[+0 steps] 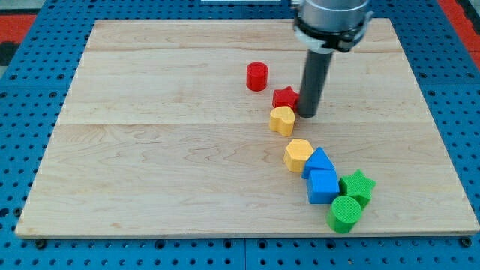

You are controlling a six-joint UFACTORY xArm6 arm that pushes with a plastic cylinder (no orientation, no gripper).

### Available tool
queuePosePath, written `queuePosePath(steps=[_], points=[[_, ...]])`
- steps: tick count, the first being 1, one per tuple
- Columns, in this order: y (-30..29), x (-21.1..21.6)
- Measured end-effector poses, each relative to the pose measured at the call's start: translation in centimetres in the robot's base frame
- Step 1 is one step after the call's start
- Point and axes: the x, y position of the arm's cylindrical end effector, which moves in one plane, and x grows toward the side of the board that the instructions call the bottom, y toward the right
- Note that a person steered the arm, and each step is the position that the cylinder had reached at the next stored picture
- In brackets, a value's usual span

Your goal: Move the arm away from the red star

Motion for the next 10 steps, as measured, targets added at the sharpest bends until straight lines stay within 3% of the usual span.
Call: queuePosePath(steps=[2, 3, 4, 5, 6, 9, 10], points=[[-5.3, -5.6], [-3.6, -5.5], [2.6, -5.3], [6.9, -1.3], [7.0, 0.7], [7.4, 0.7], [10.7, 0.7]])
